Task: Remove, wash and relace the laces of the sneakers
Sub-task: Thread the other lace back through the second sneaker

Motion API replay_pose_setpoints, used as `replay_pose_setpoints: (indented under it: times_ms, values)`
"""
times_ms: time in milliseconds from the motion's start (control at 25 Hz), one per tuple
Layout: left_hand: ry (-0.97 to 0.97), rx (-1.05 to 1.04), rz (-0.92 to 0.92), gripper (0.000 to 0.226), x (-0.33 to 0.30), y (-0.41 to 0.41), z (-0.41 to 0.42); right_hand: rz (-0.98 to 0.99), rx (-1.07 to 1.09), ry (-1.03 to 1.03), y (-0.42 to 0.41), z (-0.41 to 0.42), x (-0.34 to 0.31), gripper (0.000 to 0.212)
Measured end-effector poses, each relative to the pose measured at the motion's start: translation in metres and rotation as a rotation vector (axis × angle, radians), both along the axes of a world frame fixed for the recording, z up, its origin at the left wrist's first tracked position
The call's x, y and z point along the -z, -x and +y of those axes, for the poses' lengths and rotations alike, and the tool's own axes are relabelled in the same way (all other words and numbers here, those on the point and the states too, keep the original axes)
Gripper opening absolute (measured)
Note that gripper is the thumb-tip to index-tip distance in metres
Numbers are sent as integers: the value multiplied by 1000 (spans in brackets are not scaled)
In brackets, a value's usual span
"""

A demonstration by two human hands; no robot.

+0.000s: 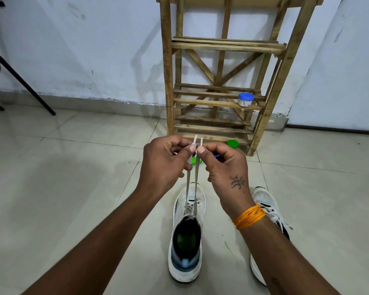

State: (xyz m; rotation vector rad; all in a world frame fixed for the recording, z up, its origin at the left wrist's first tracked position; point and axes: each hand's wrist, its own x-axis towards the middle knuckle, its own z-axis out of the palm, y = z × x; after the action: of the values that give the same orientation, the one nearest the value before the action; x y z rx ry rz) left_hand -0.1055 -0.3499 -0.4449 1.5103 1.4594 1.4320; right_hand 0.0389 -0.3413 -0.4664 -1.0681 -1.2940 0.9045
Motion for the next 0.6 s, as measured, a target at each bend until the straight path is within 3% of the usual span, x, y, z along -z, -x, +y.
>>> replay_pose_setpoints:
  times_ms: [280, 520, 600]
  values:
    - [273, -65, 50, 13, 73, 33, 3, -102, 78, 260, -23, 3, 89, 18]
    - [531, -121, 341, 16, 154, 56, 0, -325, 138, 373, -36, 2, 166, 12]
    - [592, -127, 494, 5, 167, 59, -4, -388, 145, 363, -40, -1, 175, 7]
